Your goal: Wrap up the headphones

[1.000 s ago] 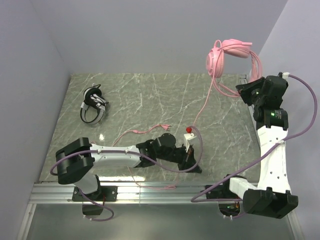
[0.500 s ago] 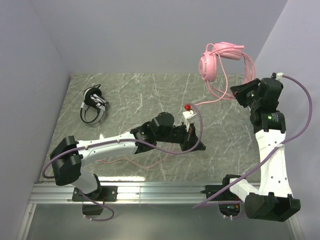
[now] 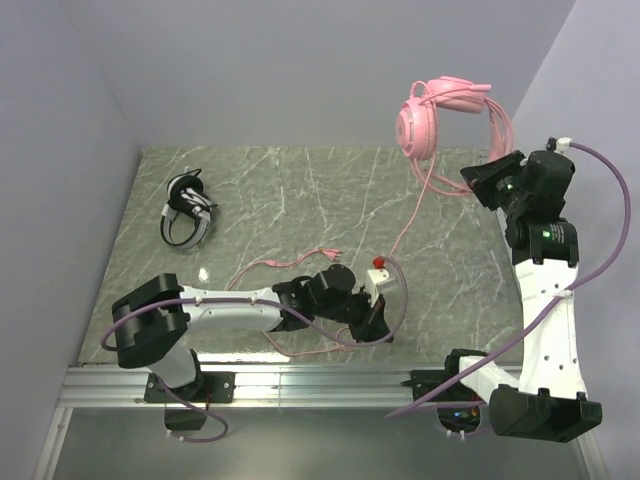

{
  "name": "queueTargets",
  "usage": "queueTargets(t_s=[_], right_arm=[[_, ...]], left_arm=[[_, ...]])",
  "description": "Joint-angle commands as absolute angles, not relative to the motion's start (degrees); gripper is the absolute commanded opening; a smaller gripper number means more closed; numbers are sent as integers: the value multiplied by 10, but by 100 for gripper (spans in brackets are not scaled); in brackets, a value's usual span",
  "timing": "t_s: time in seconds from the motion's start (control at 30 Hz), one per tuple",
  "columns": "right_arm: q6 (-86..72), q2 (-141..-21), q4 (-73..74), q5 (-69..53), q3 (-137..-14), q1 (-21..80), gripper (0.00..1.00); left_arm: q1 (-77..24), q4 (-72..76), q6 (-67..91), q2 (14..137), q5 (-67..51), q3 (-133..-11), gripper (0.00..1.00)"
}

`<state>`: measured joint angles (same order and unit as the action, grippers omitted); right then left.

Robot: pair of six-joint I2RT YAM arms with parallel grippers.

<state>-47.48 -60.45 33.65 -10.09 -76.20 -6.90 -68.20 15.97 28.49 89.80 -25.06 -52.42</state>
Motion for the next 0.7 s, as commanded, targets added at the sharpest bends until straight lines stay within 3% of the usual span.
queueTargets(t_s=[0.0, 0.33, 0.67], right_arm=[[-475, -605, 286, -203, -813, -69, 0], [-451, -555, 250, -390, -762, -69, 0], [-484, -508, 204, -484, -713, -73, 0]], left_arm=[[-687, 141, 258, 917, -227, -544, 0], [-575, 182, 294, 893, -314, -490, 0], [-524, 255, 276, 827, -329, -396, 0]])
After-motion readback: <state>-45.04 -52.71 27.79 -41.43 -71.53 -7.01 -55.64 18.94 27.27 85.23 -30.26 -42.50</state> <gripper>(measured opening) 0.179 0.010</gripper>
